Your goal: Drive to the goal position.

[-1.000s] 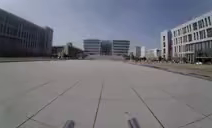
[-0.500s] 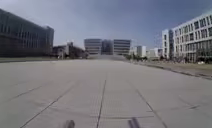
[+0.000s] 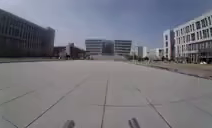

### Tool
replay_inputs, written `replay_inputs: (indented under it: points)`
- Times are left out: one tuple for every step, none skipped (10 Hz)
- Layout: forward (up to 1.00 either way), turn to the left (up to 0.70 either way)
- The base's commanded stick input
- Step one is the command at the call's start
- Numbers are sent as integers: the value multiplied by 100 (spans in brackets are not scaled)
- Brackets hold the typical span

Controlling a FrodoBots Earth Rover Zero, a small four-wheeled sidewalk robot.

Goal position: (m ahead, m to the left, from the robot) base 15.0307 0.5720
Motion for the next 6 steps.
replay_inputs:
  points:
    - [100, 0]
    - [100, 0]
    - [100, -14]
    - [100, -27]
    - [100, -16]
    - [100, -1]
